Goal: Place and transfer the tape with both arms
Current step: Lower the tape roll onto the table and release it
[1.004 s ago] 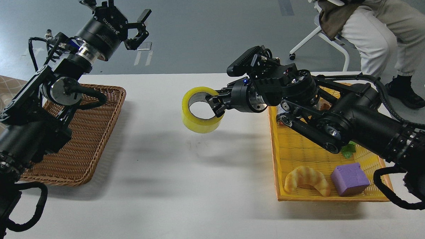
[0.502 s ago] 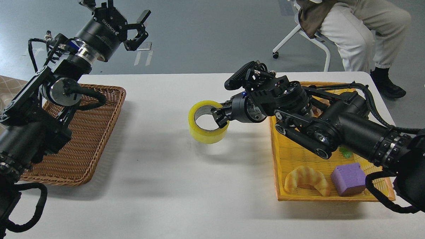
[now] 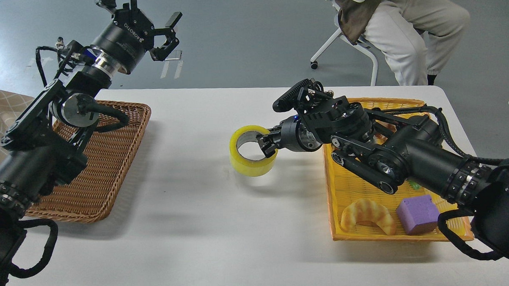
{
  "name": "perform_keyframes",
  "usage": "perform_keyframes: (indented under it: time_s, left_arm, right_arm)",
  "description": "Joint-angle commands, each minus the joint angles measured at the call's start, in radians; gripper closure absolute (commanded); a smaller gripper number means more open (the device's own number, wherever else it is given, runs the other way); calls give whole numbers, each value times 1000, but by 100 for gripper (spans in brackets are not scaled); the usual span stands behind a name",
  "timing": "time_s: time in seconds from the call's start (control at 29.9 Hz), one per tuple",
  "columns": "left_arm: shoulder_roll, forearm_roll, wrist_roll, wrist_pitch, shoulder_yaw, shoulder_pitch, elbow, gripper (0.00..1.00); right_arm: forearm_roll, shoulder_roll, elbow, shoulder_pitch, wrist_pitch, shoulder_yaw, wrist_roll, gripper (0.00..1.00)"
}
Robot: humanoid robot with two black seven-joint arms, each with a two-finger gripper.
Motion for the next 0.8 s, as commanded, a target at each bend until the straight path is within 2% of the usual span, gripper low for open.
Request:
perform_keyframes:
  time_s: [0.0, 0.4, 0.7, 0.77]
  left_arm:
    - [3, 0, 0, 0, 0, 0, 0, 2]
    - [4, -5, -6, 0, 0, 0, 0, 2]
    - [3, -5, -6, 0, 0, -2, 0, 2]
    - [1, -5, -6, 0, 0, 0, 0, 2]
  right_arm:
    - [0, 0, 0, -16, 0, -2, 0, 94]
    - [-1, 0, -3, -61, 0, -4, 0, 93]
    - [-3, 0, -3, -66, 0, -4, 0, 90]
    - [-3, 0, -3, -66, 0, -4, 0, 86]
